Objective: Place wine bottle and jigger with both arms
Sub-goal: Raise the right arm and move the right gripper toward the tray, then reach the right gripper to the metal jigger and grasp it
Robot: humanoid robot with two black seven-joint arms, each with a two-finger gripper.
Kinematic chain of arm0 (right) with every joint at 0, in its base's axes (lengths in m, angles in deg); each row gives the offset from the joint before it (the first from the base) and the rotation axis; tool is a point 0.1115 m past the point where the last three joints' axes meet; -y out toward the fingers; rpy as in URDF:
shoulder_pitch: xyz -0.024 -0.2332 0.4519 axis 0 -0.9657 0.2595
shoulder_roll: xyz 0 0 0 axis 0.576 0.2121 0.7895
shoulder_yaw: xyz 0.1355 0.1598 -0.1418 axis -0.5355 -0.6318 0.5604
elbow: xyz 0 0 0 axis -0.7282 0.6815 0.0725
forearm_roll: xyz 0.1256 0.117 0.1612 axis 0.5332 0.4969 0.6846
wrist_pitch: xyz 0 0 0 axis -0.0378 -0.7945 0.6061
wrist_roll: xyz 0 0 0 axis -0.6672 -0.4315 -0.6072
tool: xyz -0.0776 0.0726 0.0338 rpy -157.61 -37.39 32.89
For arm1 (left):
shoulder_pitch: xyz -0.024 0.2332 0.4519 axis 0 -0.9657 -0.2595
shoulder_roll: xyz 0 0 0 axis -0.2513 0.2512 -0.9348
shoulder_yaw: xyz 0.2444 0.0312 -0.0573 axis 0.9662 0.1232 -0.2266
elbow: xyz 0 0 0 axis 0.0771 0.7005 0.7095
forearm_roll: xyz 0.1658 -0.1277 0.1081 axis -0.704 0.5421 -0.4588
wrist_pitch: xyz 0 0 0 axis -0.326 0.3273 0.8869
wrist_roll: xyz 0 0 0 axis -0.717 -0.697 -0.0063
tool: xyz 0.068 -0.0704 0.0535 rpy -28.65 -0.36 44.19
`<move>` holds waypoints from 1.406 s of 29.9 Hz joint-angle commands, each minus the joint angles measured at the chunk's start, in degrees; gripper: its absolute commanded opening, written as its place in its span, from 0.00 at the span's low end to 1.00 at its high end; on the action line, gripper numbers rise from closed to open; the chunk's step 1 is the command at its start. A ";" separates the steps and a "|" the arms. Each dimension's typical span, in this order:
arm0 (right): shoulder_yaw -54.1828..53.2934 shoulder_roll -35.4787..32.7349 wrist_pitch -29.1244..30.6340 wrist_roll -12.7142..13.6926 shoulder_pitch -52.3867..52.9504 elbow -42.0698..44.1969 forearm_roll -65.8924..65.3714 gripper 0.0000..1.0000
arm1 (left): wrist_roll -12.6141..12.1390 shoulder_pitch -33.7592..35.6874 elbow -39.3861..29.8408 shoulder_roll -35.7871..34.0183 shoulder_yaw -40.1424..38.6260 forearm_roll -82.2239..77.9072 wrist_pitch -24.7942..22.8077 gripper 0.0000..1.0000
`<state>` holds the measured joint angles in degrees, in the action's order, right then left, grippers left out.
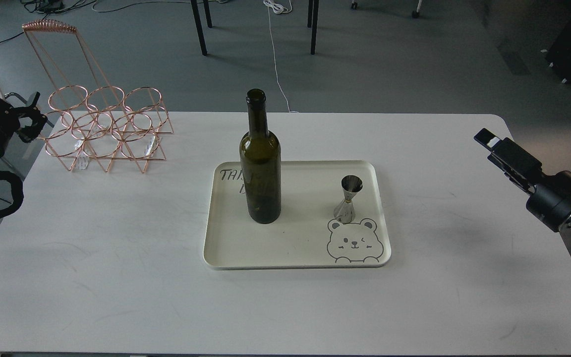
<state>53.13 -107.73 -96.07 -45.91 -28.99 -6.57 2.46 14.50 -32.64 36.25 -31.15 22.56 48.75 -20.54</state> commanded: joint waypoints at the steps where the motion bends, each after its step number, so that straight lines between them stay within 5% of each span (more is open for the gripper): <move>1: 2.32 3.53 -4.32 0.02 -0.35 3.07 -10.78 0.99 | 0.00 -0.01 0.01 -0.47 0.00 0.00 0.00 0.98; 10: 8.30 16.01 -11.80 0.02 0.52 15.80 -29.86 0.97 | 0.44 -0.01 0.01 -0.30 0.00 0.00 0.00 0.98; 17: 12.78 24.45 -12.29 0.02 5.96 26.62 -38.66 0.79 | 0.53 -0.18 0.10 -0.47 0.09 -0.17 0.00 0.98; 27: 22.18 30.34 -12.29 0.02 15.81 31.98 -38.93 0.74 | 1.31 -0.01 0.10 -0.82 0.00 -0.08 0.00 0.98; 42: 24.21 37.55 -12.29 0.02 17.23 38.31 -38.93 0.56 | 1.23 1.31 0.19 -0.82 0.09 -0.17 0.00 0.98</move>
<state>77.33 -71.66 -108.38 -45.89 -11.82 30.06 -36.48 15.82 -31.78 36.44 -32.05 22.56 48.67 -20.54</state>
